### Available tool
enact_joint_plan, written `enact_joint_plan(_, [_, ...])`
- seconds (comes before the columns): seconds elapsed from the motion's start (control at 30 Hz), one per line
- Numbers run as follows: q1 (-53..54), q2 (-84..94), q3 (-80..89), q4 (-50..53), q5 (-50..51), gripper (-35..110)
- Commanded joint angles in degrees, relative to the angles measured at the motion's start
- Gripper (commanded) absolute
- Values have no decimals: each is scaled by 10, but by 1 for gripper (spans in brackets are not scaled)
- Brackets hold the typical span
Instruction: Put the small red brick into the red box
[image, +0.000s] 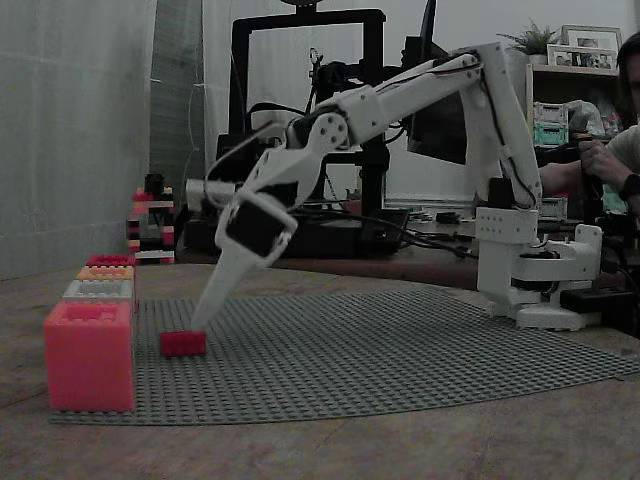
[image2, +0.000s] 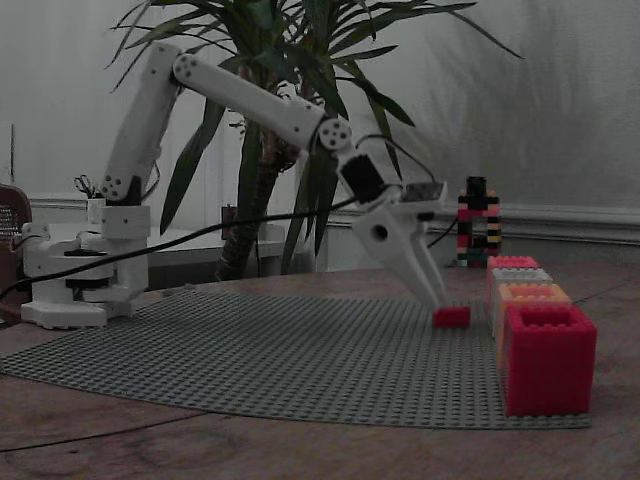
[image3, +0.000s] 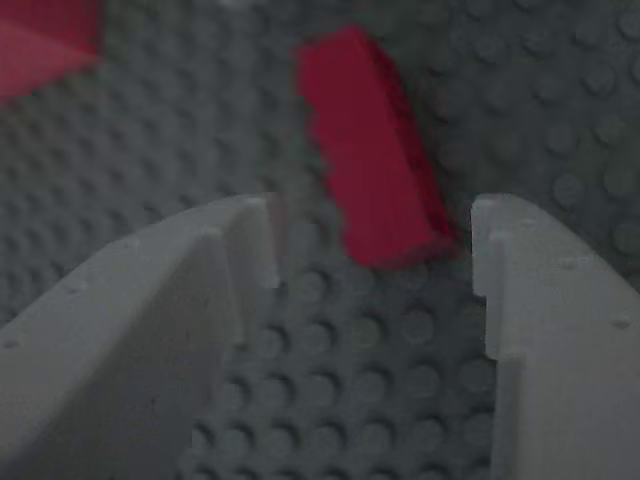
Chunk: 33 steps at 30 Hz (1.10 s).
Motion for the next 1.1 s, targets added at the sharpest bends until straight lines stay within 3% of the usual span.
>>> enact_joint_plan(0.0, [-19, 8, -47, -16, -15, 16])
enact_joint_plan(0.27, [-19, -22, -65, -36, -12, 15])
enact_joint_plan(0.47, [-19, -28, -67, -37, 11, 0])
enact_joint_plan(0.63, [-19, -16, -77, -23, 54, 0])
enact_joint_plan(0.8, [-14, 48, -126, 42, 204, 0])
enact_joint_plan(1.07, [56, 98, -298, 301, 530, 0])
